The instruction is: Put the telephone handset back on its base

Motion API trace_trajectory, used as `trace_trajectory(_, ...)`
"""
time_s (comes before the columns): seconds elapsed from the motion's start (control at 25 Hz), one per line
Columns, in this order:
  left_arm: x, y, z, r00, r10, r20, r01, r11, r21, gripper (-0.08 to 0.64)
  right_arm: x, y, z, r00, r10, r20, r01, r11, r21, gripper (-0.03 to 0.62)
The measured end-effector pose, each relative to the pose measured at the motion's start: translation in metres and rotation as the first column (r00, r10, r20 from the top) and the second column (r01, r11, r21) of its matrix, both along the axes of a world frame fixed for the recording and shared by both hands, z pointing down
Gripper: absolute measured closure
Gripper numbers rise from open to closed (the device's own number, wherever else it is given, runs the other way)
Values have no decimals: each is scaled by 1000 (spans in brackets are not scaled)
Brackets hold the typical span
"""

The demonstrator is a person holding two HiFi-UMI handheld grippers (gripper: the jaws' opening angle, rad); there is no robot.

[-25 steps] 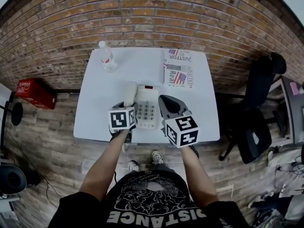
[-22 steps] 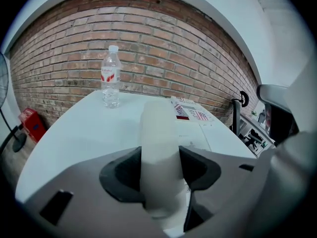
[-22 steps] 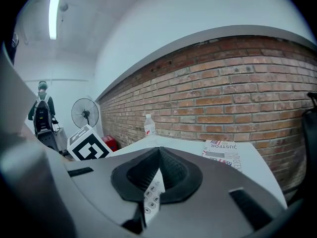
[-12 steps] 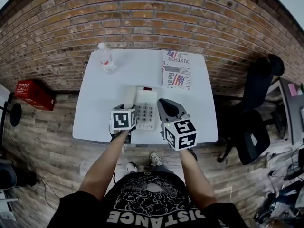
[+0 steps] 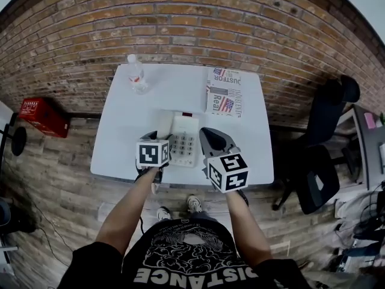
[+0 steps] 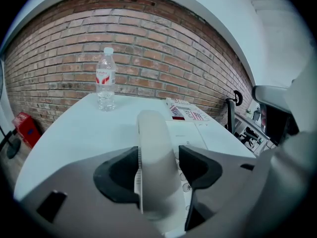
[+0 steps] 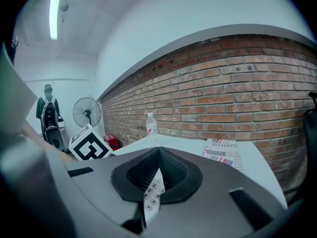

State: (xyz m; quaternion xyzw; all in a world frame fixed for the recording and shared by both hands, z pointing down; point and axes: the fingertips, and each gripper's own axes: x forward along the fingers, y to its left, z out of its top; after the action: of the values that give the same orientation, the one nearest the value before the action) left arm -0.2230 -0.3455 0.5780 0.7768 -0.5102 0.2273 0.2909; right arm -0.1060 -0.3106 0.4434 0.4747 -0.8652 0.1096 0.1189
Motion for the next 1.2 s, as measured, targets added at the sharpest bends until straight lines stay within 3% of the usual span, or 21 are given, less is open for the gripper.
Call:
trace_trajectory(0.24,-12,-8,-36,1000,-1,-27,3,995,104,321,2,-3,-2,1000,-7,9,7,1000,3,592)
trace_trajectory(0.48,-20,-13,-84,998,20,-59,-6,974,227,321,1,-11,-8,1000,-21,15,21,1000,11,592)
trace_trajectory(0.88,-47,-5,-155,999,41,-27,-25,905,425,348,2,-27,-33,999,-44,11,44,997,62,592)
trace_trajectory(1.2,-68,5,-193,1000,7,-24,6,850,526,486,0,-34,-53,998,-66,19,64,993,101,592)
